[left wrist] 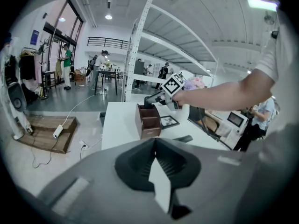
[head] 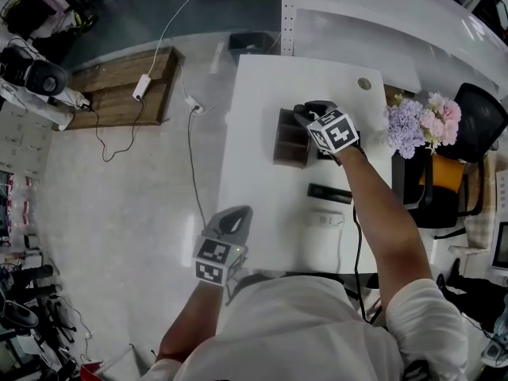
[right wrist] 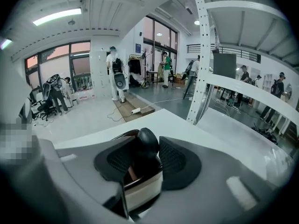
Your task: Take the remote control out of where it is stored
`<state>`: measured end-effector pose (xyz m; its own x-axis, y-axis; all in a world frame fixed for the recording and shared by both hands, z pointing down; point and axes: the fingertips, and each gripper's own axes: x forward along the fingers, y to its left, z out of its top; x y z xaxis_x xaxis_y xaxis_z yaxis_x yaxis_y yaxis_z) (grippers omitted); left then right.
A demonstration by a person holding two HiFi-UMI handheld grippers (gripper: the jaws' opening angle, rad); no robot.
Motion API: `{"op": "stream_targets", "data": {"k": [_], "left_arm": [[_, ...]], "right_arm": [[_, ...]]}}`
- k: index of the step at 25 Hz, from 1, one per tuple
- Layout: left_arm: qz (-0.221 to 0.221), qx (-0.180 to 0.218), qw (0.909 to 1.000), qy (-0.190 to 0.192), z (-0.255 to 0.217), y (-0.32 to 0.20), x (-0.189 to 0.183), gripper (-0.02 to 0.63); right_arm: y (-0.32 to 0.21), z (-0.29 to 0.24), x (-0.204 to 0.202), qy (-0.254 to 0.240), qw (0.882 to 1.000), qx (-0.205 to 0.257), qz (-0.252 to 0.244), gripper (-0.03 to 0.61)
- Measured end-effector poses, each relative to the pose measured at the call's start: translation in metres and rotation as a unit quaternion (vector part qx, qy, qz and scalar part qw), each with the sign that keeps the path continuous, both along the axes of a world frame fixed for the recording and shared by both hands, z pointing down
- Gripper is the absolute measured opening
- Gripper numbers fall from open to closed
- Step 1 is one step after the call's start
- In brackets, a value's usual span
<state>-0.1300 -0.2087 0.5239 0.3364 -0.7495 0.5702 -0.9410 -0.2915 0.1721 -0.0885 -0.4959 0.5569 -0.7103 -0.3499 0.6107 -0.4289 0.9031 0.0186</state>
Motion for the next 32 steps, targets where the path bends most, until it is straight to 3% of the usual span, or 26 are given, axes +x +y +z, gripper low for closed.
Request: {"op": "stream_targets", "data": {"k": [11, 24, 32], "left_arm": [[0.005, 0.004, 1.0000, -0.003, -0.005, 0.013, -0.003, 0.003], [0.023, 0.026, 0.9994, 0.000, -0.025, 0.027, 0.002, 0.003], [0.042, 0.046, 0.9980, 0.003, -0.039, 0.044, 0.011, 0.003]], "right_arm": [[0.009, -0.026, 0.001, -0.007, 0.999, 0.032, -0.005, 0.141], [0.030, -0.126, 0.005, -0.060, 0.992, 0.112, 0.013, 0.133], [0.066, -0.158, 0.020, -0.074, 0.989, 0.128, 0.029, 0.112]]}}
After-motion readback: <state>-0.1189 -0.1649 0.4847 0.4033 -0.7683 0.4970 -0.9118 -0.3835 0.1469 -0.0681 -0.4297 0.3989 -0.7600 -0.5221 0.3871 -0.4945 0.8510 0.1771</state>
